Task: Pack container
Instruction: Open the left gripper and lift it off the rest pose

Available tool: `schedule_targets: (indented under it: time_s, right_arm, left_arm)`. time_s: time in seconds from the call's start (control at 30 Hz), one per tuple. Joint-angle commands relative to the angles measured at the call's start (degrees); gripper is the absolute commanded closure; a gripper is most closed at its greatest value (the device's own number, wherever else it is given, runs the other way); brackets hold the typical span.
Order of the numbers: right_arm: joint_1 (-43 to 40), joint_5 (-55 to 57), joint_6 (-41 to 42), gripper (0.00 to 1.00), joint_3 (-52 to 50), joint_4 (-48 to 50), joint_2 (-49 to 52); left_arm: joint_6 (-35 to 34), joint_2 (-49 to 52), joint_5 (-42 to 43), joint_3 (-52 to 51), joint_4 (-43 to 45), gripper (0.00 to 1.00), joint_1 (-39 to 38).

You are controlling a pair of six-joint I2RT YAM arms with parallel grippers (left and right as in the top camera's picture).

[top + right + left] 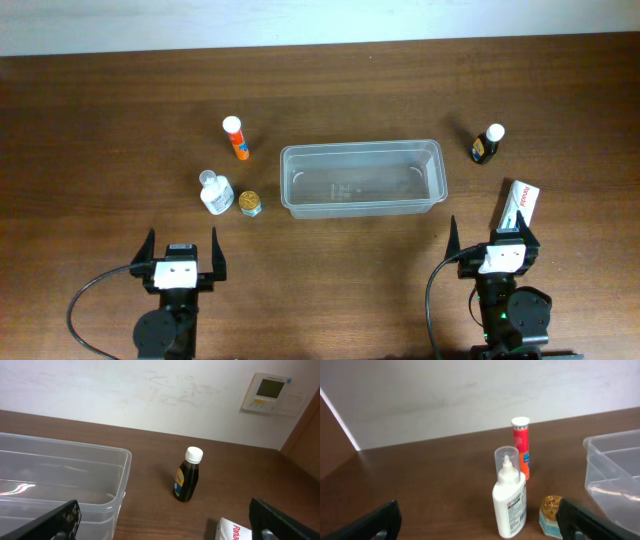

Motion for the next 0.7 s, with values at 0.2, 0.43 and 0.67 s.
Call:
schedule_targets:
  time_s: [0.2, 0.43, 0.67]
  right_arm:
    - [0.44, 0.90, 0.87, 0.02, -0.28, -0.44, -0.39]
    - [0.42, 0.90, 0.90, 0.02, -0.28, -0.42, -0.39]
    - [0.44, 0.90, 0.90, 0.02, -0.28, -0.44, -0.39]
  left_arm:
    - [0.48, -0.50, 25.59, -0.13, 9.14, 0.01, 0.35]
    - [-3.87, -0.17, 27.71, 7.10, 11.69, 0.01, 0.37]
    - [-1.49, 10.32, 21.24, 30.45, -6.80, 0.01, 0.35]
